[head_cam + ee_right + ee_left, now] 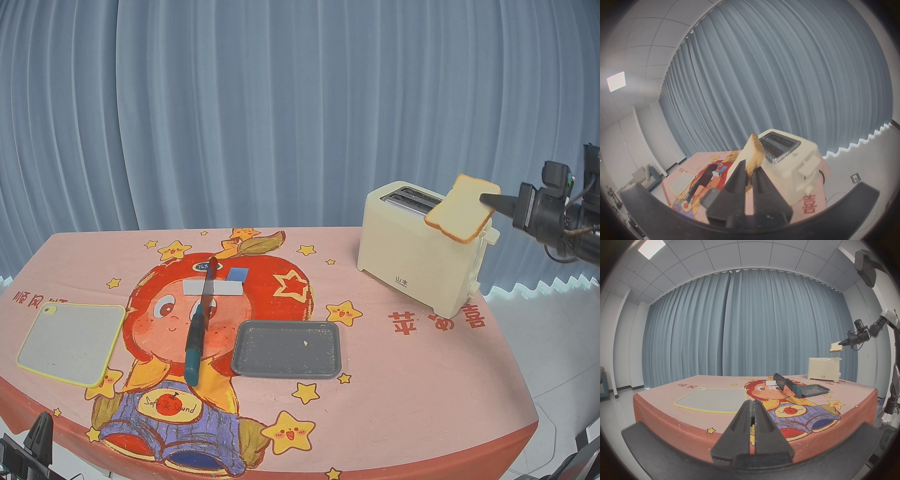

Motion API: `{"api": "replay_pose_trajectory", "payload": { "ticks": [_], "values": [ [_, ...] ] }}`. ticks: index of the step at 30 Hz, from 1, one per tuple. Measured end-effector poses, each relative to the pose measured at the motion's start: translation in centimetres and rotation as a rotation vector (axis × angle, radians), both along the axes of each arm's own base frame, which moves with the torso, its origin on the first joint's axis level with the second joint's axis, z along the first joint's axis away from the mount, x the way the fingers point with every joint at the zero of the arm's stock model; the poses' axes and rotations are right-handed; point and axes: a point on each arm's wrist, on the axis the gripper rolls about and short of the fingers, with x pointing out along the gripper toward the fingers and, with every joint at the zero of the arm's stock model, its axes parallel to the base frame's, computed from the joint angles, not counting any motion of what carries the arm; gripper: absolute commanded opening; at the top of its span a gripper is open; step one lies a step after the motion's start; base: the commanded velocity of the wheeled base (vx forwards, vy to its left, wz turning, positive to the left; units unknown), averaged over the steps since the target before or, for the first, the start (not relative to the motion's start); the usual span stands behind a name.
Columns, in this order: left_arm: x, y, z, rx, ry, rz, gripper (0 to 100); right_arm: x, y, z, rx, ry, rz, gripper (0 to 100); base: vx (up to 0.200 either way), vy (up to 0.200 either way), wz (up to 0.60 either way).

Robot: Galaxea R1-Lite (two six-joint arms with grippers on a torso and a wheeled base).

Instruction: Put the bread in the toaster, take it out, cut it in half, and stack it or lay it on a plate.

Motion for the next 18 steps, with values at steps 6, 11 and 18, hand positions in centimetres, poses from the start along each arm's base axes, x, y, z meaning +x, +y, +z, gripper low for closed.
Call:
{"api": "replay_pose_trajectory", "payload": {
  "ticks": [6,11,18],
  "values": [
    [0.0,0.0,0.0,0.0,0.0,0.0,0,-4.3,0.4,-0.9,0.016,0.015,0.015,0,0.0,0.0,0.0],
    [0.0,0.0,0.0,0.0,0.0,0.0,0,-6.8,-0.1,-2.1,0.028,0.024,0.023,0,0.0,0.0,0.0],
    [0.0,0.0,0.0,0.0,0.0,0.0,0,-8.9,-0.6,-2.5,0.025,-0.007,0.032,0,0.0,0.0,0.0]
  ]
}}
